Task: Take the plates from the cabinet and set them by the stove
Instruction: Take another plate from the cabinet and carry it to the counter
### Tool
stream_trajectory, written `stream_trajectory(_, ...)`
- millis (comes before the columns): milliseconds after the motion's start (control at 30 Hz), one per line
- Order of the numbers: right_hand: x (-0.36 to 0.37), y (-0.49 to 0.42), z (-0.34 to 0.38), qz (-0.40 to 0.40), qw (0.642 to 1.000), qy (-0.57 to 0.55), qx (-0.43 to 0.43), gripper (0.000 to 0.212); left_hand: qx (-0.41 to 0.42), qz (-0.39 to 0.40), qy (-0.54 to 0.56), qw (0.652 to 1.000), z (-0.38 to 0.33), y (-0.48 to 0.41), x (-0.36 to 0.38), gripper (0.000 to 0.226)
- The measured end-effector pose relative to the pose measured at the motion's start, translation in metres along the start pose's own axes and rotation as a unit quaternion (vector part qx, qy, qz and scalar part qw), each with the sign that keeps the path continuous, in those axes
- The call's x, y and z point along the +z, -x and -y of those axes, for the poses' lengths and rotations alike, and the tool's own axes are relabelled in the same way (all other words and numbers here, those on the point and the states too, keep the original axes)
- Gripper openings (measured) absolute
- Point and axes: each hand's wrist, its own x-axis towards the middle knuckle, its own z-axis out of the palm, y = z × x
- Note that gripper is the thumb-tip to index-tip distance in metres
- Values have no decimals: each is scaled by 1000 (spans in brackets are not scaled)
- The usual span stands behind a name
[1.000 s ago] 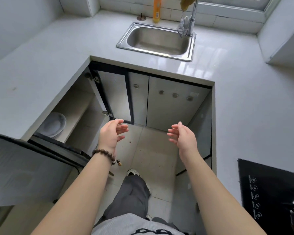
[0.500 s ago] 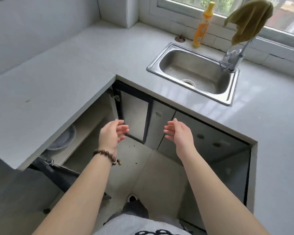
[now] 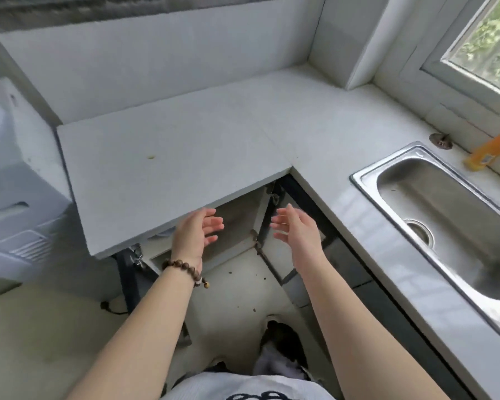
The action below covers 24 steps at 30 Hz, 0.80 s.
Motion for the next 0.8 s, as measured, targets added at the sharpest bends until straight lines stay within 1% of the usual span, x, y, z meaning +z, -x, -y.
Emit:
stream_trajectory(200, 37, -55, 24, 131, 990, 48, -5, 27, 16, -133, 69, 989, -14, -15, -9, 27)
stream_trajectory(400, 61, -94, 41, 241, 966, 87, -11, 28, 26, -244, 138, 960, -14, -11, -6, 24)
stream_trajectory(600, 83, -108, 41, 314, 943, 111, 0, 27, 23, -319, 161, 934, -5, 1, -9, 23)
stream_trajectory(800, 110, -109, 30, 355, 926, 130, 5, 22, 19, -340, 175, 924, 5, -3, -21, 23)
